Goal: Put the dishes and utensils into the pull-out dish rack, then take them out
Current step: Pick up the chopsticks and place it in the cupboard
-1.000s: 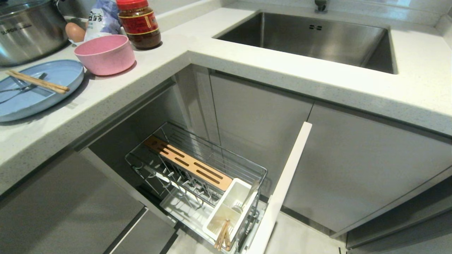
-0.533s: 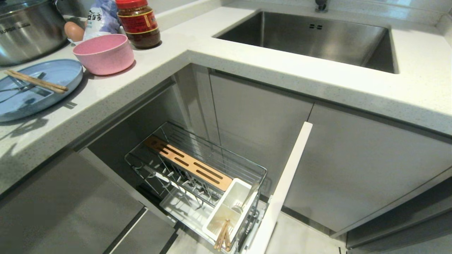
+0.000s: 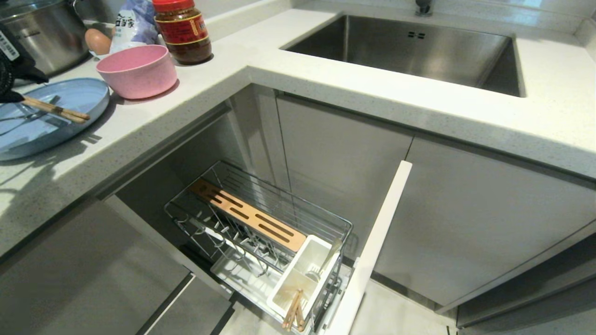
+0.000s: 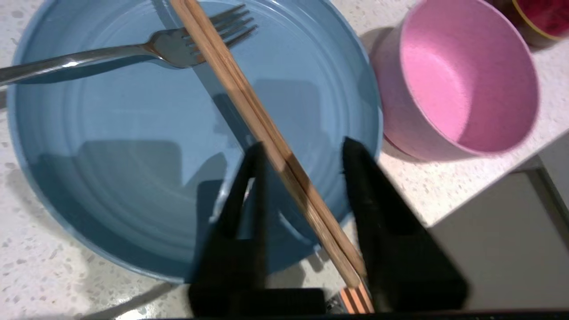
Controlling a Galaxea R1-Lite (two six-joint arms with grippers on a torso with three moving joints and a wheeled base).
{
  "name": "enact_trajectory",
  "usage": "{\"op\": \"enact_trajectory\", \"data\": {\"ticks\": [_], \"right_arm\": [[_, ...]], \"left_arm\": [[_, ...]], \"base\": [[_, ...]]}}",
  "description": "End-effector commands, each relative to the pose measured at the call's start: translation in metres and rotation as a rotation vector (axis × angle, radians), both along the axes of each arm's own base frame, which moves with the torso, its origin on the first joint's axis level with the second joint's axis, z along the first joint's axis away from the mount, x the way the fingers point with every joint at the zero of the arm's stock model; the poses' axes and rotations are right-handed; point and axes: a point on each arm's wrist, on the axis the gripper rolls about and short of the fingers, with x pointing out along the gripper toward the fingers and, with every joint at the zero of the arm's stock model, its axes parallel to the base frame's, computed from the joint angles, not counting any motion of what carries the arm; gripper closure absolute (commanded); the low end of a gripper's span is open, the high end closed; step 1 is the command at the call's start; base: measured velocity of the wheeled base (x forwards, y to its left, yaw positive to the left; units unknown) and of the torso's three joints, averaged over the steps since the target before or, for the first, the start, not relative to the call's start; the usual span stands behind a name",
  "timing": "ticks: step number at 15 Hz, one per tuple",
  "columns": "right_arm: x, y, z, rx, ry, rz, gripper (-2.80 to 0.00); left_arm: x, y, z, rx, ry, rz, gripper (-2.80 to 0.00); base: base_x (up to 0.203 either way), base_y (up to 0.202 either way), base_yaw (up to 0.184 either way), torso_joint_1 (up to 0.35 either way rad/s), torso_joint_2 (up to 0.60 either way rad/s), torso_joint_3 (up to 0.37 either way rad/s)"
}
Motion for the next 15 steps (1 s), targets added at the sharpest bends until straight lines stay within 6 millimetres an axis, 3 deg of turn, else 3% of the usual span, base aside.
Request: {"op": "enact_trajectory", "data": {"ticks": [1,15], "right_arm": [[0.000,0.000,0.000,0.000,-0.005,0.000,0.00],[0.000,0.000,0.000,0.000,-0.005,0.000,0.00]], "left_arm": [[0.007,0.000,-0.004,0.006,0.044,0.024,-2.80],[0.043,0.003,-0.023,0.016,0.165,0.052,-2.80]], "base": [[0.000,0.000,0.000,0.000,0.00,0.000],[0.000,0.000,0.000,0.000,0.00,0.000]]}}
